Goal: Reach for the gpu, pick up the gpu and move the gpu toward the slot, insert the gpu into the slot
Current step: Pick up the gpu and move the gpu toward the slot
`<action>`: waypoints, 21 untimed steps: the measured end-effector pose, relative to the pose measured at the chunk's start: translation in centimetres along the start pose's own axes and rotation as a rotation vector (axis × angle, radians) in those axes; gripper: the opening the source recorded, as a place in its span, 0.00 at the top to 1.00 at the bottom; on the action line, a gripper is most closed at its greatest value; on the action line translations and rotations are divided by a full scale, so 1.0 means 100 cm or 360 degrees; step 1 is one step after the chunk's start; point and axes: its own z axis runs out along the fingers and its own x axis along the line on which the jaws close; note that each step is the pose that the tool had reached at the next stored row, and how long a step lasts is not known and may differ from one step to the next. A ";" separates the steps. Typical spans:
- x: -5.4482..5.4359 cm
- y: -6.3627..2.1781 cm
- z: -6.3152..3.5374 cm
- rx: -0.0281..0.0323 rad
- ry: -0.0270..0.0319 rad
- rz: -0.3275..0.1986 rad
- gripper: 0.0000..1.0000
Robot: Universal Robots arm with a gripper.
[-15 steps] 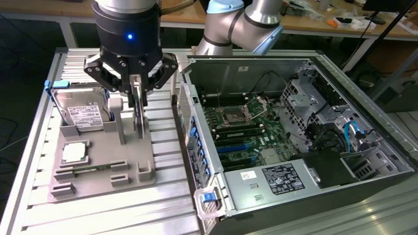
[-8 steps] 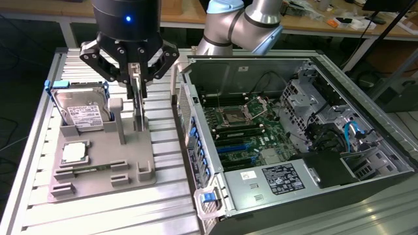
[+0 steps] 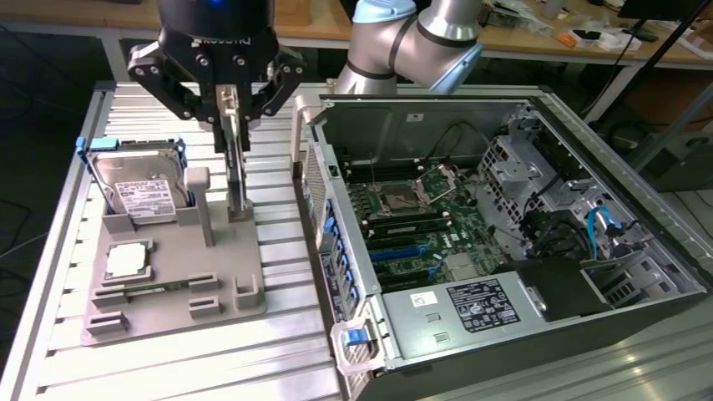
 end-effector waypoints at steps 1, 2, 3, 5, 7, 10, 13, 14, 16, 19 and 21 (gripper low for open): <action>0.000 0.0001 -0.0028 0.00002 0.00001 0.0000 0.73; 0.000 0.0002 -0.0055 0.00001 0.00000 0.0000 0.73; 0.000 0.0005 -0.0101 0.00001 -0.00001 0.0000 0.73; 0.000 0.0008 -0.0176 -0.00001 -0.00001 0.0000 0.73; 0.000 0.0010 -0.0220 0.00001 0.00000 0.0000 0.73; 0.000 0.0013 -0.0279 0.00000 -0.00001 0.0000 0.73; -0.001 0.0013 -0.0289 0.00000 -0.00001 0.0000 0.73; -0.001 0.0013 -0.0290 0.00001 0.00001 0.0000 0.73; -0.001 0.0012 -0.0290 0.00012 0.00001 0.0000 0.73; -0.004 0.0011 -0.0284 0.00017 -0.00005 0.0000 0.73; -0.005 0.0011 -0.0282 0.00020 -0.00009 0.0000 0.73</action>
